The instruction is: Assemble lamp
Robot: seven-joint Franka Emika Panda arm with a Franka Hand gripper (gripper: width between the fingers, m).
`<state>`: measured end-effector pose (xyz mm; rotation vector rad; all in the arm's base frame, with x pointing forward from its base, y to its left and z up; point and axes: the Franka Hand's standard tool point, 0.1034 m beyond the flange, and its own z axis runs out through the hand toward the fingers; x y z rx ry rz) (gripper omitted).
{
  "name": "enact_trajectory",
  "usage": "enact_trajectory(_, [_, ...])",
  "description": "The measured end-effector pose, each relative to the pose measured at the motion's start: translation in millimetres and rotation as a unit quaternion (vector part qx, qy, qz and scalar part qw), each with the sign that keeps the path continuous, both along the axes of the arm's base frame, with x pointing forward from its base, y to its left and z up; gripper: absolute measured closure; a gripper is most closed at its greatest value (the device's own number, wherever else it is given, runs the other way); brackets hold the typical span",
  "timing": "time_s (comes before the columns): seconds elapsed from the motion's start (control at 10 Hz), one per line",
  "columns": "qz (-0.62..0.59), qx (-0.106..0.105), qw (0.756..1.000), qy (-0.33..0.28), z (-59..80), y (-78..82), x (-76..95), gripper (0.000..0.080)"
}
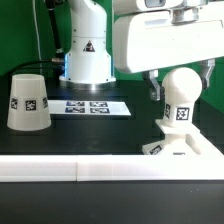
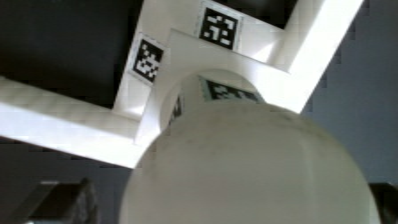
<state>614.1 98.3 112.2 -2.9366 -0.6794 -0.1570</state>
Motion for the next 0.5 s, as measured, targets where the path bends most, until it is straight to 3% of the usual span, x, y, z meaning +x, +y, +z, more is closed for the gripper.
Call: enact_trajectory(0.5, [0.263, -0.039, 0.963, -0.044, 0.6, 4.3, 2.2, 0.0101])
